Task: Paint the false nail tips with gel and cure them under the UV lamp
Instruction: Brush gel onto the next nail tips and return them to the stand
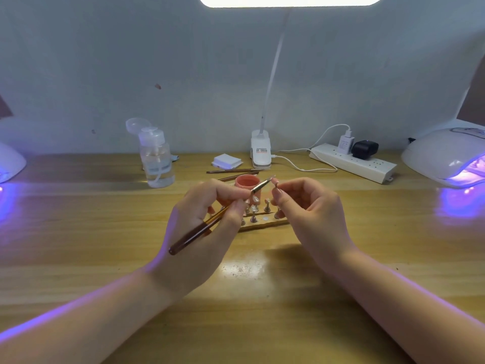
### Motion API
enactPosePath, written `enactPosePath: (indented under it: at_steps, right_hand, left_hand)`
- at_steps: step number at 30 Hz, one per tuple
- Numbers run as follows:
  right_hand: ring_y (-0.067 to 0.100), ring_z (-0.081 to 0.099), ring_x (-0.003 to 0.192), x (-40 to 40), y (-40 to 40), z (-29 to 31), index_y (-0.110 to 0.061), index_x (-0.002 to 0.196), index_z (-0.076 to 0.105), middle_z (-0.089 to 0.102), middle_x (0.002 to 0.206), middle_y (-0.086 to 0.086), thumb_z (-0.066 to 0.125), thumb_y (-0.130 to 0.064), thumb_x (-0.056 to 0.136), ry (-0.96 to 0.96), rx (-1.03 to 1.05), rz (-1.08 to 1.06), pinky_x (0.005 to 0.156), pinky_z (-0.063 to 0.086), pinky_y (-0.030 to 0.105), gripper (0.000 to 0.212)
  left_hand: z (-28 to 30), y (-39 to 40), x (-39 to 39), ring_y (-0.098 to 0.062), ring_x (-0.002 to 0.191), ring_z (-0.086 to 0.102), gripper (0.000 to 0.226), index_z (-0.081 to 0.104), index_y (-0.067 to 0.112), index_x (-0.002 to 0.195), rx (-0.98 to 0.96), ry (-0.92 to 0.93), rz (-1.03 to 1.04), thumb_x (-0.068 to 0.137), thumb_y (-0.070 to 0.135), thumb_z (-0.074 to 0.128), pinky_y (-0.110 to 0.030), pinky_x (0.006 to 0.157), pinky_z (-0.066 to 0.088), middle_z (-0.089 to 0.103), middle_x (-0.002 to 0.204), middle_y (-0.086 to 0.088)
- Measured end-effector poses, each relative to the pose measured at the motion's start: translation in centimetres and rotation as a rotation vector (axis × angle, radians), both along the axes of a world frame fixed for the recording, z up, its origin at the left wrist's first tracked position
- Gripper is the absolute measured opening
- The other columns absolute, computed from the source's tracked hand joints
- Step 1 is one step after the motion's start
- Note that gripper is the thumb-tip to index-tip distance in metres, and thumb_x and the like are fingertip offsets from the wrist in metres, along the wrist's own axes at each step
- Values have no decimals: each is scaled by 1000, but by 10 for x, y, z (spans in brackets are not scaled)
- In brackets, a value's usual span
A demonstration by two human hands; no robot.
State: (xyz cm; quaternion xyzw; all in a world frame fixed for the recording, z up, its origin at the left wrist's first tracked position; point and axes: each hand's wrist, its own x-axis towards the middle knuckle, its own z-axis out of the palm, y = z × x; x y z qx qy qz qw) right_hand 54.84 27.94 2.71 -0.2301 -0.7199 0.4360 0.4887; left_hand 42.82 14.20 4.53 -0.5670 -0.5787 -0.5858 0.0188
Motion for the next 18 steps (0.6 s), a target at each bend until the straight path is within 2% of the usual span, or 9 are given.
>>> enactPosePath:
  at_steps: [2, 7, 12, 16, 18]
  right_hand:
    - [22, 68, 69, 0, -1, 0, -23, 85, 70, 73, 76, 0, 71, -18, 86, -1, 6, 7, 68, 57, 50, 6]
    - [23, 69, 71, 0, -2, 1, -20, 86, 70, 73, 77, 2, 71, -18, 85, -12, -13, 12, 70, 57, 50, 2]
    - [22, 68, 70, 0, -4, 1, -21, 86, 70, 72, 76, 1, 71, -18, 86, -14, 9, 17, 69, 56, 50, 3]
    - [23, 68, 69, 1, -2, 1, -21, 86, 70, 72, 76, 0, 71, -20, 85, -16, 4, 15, 69, 56, 50, 2]
    - [23, 68, 69, 1, -2, 1, -23, 85, 70, 72, 75, 0, 71, -19, 85, -16, 8, 14, 69, 56, 50, 4]
  left_hand:
    - [1, 1, 1, -2, 89, 58, 14, 64, 39, 94, -10, 13, -11, 85, 39, 54, -12, 76, 40, 68, 90, 23]
    - [0, 0, -1, -4, 82, 57, 13, 63, 33, 84, -7, 2, -23, 80, 35, 51, -17, 73, 41, 65, 80, 14]
    - [1, 1, 1, 4, 84, 58, 12, 63, 38, 92, -3, 14, -19, 85, 37, 53, -8, 73, 39, 66, 88, 29]
    - [-2, 0, -2, -1, 81, 57, 14, 64, 31, 86, -13, 19, -6, 81, 35, 51, -11, 69, 39, 66, 85, 19]
    - [-2, 1, -2, -2, 82, 58, 14, 63, 33, 88, 1, 10, 21, 83, 36, 50, -10, 70, 40, 67, 87, 17]
